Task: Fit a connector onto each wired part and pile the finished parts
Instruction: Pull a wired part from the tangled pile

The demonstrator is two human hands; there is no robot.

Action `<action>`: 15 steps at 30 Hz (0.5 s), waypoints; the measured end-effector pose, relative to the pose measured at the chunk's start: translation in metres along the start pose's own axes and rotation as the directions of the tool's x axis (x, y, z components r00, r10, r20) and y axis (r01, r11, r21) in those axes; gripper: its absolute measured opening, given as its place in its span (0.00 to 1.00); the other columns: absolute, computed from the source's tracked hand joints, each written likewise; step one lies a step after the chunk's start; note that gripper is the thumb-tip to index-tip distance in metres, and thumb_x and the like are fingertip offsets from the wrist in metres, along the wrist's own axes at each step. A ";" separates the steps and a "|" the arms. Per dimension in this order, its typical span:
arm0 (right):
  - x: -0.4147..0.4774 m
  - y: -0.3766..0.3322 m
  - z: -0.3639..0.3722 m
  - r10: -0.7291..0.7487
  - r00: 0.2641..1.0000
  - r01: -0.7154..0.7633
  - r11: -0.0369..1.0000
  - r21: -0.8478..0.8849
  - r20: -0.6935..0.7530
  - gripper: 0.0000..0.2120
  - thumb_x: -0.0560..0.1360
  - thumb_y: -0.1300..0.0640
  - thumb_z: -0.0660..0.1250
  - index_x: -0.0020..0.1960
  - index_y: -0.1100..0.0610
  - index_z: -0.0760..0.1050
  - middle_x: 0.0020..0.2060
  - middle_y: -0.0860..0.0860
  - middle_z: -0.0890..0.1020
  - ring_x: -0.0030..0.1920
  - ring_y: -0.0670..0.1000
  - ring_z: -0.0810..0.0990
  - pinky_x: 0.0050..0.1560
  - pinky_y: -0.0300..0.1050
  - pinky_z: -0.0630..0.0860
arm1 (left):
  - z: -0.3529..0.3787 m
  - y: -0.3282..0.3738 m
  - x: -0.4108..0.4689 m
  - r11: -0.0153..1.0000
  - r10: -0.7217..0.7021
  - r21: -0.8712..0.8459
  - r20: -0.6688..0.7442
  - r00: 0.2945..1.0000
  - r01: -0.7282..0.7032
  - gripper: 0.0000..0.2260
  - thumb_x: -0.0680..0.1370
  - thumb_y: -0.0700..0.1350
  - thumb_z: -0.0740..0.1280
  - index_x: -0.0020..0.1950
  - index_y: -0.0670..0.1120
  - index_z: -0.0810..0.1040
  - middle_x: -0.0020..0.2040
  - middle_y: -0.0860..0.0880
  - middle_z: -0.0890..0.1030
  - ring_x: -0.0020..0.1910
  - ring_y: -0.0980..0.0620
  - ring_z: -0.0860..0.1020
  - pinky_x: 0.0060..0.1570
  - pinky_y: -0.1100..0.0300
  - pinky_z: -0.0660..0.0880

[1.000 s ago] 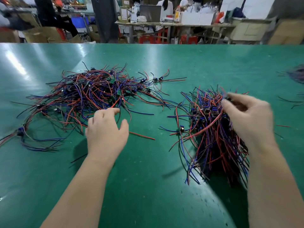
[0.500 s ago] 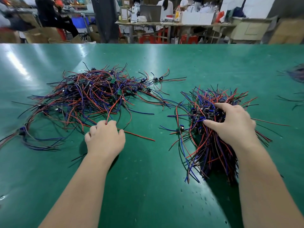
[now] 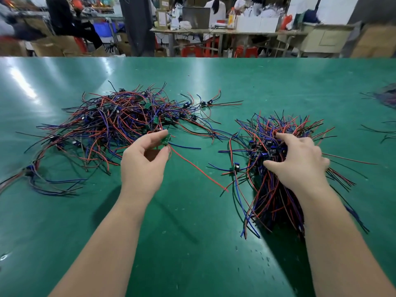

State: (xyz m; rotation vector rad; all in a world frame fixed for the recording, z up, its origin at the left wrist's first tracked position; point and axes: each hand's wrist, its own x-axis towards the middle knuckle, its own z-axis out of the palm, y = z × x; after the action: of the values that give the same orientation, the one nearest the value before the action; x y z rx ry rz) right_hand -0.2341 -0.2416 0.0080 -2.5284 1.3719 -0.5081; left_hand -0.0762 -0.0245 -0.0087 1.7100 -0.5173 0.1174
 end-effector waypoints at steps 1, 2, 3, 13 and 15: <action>-0.002 -0.002 0.000 -0.006 1.000 0.006 1.000 0.020 -0.013 0.36 0.66 0.45 0.76 0.71 0.44 0.66 0.65 0.56 0.69 0.65 0.60 0.66 0.64 0.57 0.60 | 0.002 0.002 -0.001 0.998 -0.007 -0.063 0.017 1.000 0.008 0.16 0.73 0.37 0.71 0.51 0.59 0.81 0.47 0.56 0.83 0.38 0.63 0.77 0.46 0.67 0.74; -0.004 -0.005 -0.001 -0.030 0.998 0.034 0.997 0.067 -0.057 0.35 0.66 0.46 0.76 0.70 0.44 0.66 0.65 0.56 0.68 0.66 0.59 0.65 0.65 0.56 0.58 | 0.004 0.004 -0.003 0.992 -0.014 -0.121 0.042 0.999 0.019 0.16 0.73 0.37 0.72 0.51 0.58 0.81 0.47 0.55 0.84 0.38 0.62 0.77 0.46 0.67 0.74; -0.007 -0.009 -0.002 -0.080 0.987 0.100 0.984 0.146 -0.141 0.32 0.67 0.47 0.75 0.69 0.45 0.69 0.64 0.55 0.69 0.65 0.57 0.66 0.66 0.54 0.58 | 0.005 0.006 -0.005 0.985 -0.015 -0.170 0.071 0.997 0.027 0.16 0.72 0.36 0.73 0.51 0.56 0.82 0.46 0.56 0.84 0.38 0.62 0.77 0.45 0.68 0.74; -0.048 -0.063 0.000 -0.326 0.896 -0.219 0.270 0.938 0.303 0.09 0.78 0.57 0.63 0.45 0.58 0.81 0.37 0.52 0.81 0.29 0.47 0.77 0.28 0.36 0.72 | 0.022 0.028 -0.036 0.930 0.176 -0.367 0.389 0.904 -0.023 0.17 0.70 0.28 0.66 0.52 0.46 0.81 0.38 0.60 0.82 0.36 0.65 0.76 0.40 0.74 0.70; -0.051 -0.065 0.003 -0.419 0.815 -0.374 0.148 0.916 0.400 0.09 0.73 0.54 0.64 0.44 0.58 0.81 0.34 0.51 0.82 0.28 0.45 0.75 0.29 0.35 0.72 | 0.024 0.029 -0.040 0.912 0.185 -0.410 0.412 0.892 0.001 0.13 0.68 0.35 0.71 0.51 0.46 0.82 0.43 0.57 0.84 0.38 0.62 0.76 0.43 0.70 0.72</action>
State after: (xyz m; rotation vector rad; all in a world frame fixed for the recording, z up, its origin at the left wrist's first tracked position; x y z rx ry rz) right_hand -0.2084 -0.1638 0.0179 -1.2669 0.3548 -0.3574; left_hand -0.1290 -0.0401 -0.0016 1.2999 -0.9003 -0.3045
